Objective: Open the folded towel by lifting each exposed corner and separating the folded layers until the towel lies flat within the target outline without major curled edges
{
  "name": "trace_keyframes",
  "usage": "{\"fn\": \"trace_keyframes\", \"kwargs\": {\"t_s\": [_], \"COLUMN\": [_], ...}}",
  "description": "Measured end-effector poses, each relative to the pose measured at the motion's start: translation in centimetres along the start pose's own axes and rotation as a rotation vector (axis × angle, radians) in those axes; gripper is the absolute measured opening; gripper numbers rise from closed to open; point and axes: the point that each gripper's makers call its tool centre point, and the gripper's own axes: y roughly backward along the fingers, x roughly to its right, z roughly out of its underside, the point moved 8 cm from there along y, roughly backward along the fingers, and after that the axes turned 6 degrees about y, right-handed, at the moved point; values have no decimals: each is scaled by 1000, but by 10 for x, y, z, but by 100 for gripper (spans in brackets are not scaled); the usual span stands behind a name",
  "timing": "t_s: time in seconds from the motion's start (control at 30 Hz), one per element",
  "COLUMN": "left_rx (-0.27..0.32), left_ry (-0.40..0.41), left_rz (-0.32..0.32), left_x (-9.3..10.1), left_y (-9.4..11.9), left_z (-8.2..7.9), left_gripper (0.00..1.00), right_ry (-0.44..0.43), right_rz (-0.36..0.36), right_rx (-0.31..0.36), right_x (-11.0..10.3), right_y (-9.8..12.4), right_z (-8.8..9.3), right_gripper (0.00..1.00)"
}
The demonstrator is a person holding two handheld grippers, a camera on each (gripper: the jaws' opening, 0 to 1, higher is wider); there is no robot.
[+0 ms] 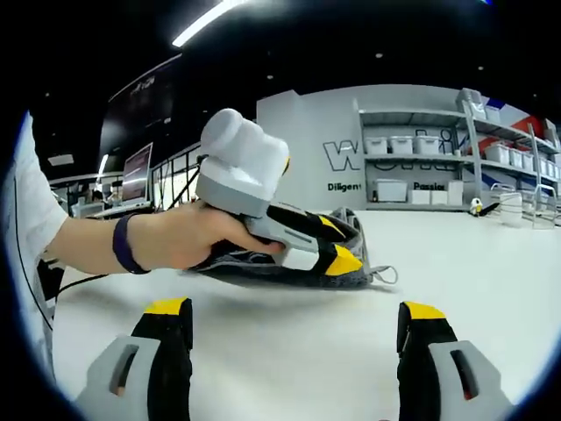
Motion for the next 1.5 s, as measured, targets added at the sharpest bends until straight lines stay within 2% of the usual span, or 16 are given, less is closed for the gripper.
{"fn": "trace_keyframes", "kwargs": {"t_s": [0.23,0.37,0.5,0.8,0.97,1.1,1.37,1.5], "left_rx": [-32,-19,-8,74,133,158,177,182], "left_ry": [38,41,42,88,116,153,232,256], "left_rz": [-6,0,3,-46,-103,-127,-149,-187], "left_x": [-2,-5,-9,-37,-60,-76,-97,-110], "left_y": [-7,-6,0,29,54,71,91,107], "left_z": [5,3,1,-8,-10,-5,11,22], "left_gripper": [22,9,7,6,4,4,4,4], "right_ry": [-13,-23,-29,-35,-33,-35,-32,-32], "right_rz": [-2,-2,-1,2,4,5,8,9], "right_rx": [6,12,14,16,14,14,9,7], "right_x": [0,1,2,2,2,2,3,4], "right_y": [0,0,1,1,1,1,0,0], "right_z": [-1,-1,-1,-1,-1,-1,-1,0], "right_gripper": [99,99,99,99,99,99,99,99]}}
